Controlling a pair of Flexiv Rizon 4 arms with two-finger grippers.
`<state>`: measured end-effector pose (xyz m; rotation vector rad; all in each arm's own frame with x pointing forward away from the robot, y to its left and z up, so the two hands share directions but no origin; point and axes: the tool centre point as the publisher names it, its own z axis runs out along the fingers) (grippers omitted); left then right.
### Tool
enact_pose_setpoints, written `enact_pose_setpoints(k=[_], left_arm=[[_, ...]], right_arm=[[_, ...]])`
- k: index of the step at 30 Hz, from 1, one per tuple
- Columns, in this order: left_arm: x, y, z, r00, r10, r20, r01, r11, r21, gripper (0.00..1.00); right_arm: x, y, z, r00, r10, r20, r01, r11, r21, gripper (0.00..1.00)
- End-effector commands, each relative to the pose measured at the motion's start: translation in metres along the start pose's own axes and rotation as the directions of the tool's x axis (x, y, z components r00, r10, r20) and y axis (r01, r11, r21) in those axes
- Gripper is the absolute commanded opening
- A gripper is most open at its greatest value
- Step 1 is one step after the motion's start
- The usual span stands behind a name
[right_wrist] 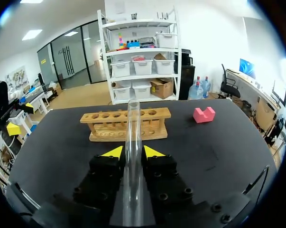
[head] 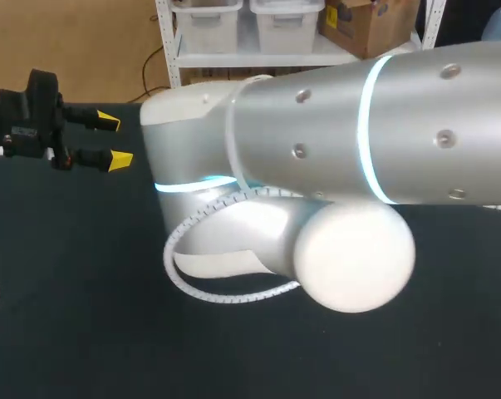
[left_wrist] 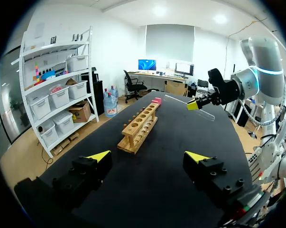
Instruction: Grasp the test tube, adjust it, and insert it.
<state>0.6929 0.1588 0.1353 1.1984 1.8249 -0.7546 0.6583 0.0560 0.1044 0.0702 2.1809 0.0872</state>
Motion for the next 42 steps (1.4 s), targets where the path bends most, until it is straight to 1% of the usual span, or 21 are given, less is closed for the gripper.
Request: enact_pose_setpoints(k=[1,11,21,42], left_arm=[[0.002,0.0,0.0,1.0,0.004,0.007,-0.004,1.0,-0.001,1.0],[0.002,0.0,0.0,1.0,0.004,0.007,-0.004,1.0,-0.001,1.0],[0.002,0.0,0.0,1.0,0.004,0.007,-0.004,1.0,-0.001,1.0],[0.002,0.0,0.0,1.0,0.004,0.007,-0.004,1.0,-0.001,1.0]], right_arm=[[-0.004,0.004,0.012,1.0,-0.002,-0.014,0.003,0.998,0.067,0.0],[0.0,0.005,0.037,0.999,-0.014,-0.033,0.017,0.997,0.075,0.0],[0.002,0.007,0.054,0.999,-0.04,-0.027,0.042,0.997,0.062,0.0],[0.011,0.003,0.075,0.997,-0.047,-0.066,0.051,0.996,0.072,0.0]])
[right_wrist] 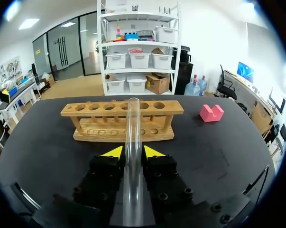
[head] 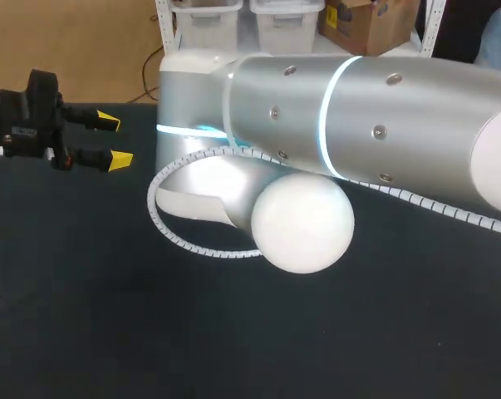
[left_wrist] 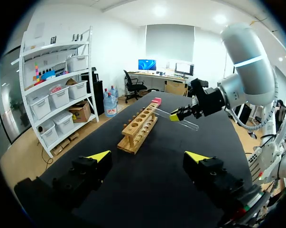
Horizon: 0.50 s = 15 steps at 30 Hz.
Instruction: Grasp the test tube, adjust it, and insert it.
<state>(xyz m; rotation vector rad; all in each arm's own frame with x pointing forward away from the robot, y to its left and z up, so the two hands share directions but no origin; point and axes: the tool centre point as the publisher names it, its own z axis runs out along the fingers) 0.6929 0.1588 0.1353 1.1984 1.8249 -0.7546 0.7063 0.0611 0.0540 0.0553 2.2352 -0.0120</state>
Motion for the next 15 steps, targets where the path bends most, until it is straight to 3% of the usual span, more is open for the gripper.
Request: enact_pose_setpoints(k=[1,15], left_arm=[[0.002,0.0,0.0,1.0,0.004,0.007,-0.004,1.0,-0.001,1.0],[0.002,0.0,0.0,1.0,0.004,0.007,-0.004,1.0,-0.001,1.0]], right_arm=[[-0.004,0.002,0.007,1.0,-0.003,-0.015,0.003,1.0,0.006,0.0],[-0.006,0.001,0.018,0.995,-0.016,-0.094,0.017,1.0,0.012,0.0]])
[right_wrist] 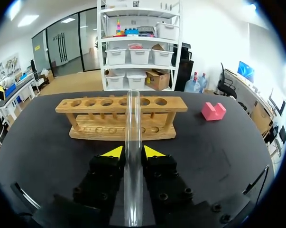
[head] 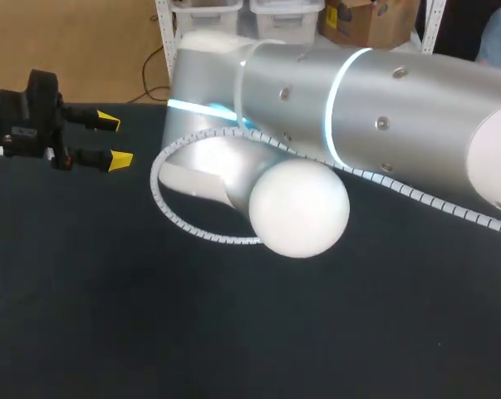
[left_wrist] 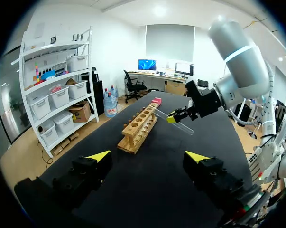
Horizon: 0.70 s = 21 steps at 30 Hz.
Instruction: Grasp the test tube, adjust it, and insert it.
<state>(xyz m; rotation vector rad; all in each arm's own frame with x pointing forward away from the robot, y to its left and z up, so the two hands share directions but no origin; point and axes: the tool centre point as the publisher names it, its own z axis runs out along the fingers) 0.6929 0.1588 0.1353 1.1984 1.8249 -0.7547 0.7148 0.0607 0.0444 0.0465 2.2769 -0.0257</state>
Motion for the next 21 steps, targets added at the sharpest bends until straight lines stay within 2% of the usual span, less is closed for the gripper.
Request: enact_pose_setpoints(k=[1,7,21], left_arm=[[0.0018,0.0001,-0.0001,1.0,0.004,0.007,-0.004,1.0,-0.001,1.0],[0.0018,0.0001,-0.0001,1.0,0.004,0.007,-0.004,1.0,-0.001,1.0],[0.0018,0.0001,-0.0001,1.0,0.004,0.007,-0.004,1.0,-0.001,1.0]], right_arm=[[-0.0097,0.0014,0.0052,0.998,-0.009,-0.058,0.009,1.0,0.003,0.0],[-0.014,0.0015,0.0042,0.996,-0.022,-0.091,0.023,1.0,0.004,0.0],[-0.0079,0.0002,0.0106,0.994,0.002,-0.111,-0.002,1.0,0.005,0.0]])
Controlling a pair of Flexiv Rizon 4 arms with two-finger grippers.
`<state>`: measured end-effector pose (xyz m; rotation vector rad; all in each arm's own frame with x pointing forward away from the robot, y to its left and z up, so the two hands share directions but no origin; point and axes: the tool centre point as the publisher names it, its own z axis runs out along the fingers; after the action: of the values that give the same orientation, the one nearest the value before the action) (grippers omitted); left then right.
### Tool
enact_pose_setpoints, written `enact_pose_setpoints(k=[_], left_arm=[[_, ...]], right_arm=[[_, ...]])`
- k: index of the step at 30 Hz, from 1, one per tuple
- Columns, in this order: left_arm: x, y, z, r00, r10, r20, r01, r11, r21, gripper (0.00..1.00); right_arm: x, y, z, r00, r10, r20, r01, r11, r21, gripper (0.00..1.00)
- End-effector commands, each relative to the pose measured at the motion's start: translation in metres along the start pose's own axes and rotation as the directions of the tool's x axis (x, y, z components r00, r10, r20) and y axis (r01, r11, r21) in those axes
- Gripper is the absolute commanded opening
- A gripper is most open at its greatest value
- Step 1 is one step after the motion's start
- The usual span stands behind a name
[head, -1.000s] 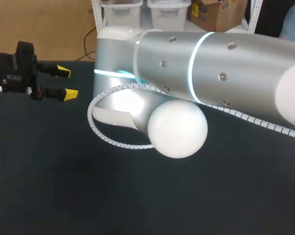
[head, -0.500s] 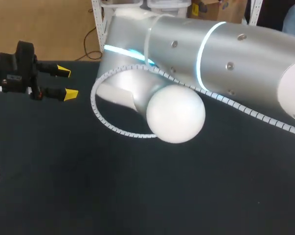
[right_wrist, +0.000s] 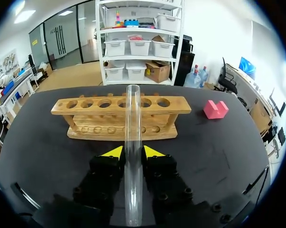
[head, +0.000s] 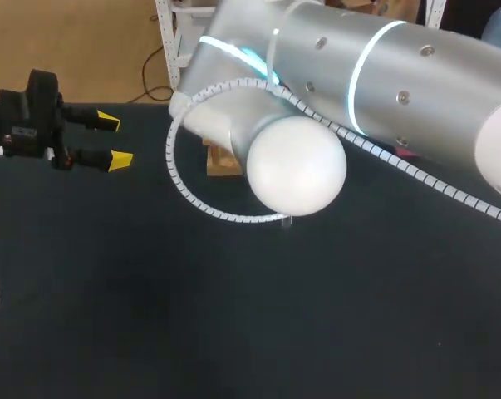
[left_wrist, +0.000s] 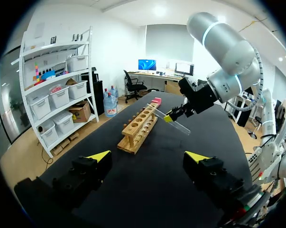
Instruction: Grasp the test tube, adjust it, and insert it.
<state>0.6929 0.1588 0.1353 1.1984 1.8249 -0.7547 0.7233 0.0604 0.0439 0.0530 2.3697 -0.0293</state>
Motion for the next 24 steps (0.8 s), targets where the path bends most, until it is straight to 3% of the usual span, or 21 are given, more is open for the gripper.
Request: enact_pose_setpoints(k=[1,12,24], left_arm=[[0.002,0.0,0.0,1.0,0.004,0.007,-0.004,1.0,-0.001,1.0],[0.002,0.0,0.0,1.0,0.004,0.007,-0.004,1.0,-0.001,1.0],[0.002,0.0,0.0,1.0,0.004,0.007,-0.004,1.0,-0.001,1.0]], right_arm=[[-0.003,0.0,0.004,1.0,0.001,-0.018,-0.001,1.0,0.0,0.0],[0.0,0.0,0.009,1.0,-0.002,-0.031,0.002,1.0,0.004,0.0],[-0.004,-0.004,-0.007,1.0,0.014,0.002,-0.014,1.0,0.011,0.0]])
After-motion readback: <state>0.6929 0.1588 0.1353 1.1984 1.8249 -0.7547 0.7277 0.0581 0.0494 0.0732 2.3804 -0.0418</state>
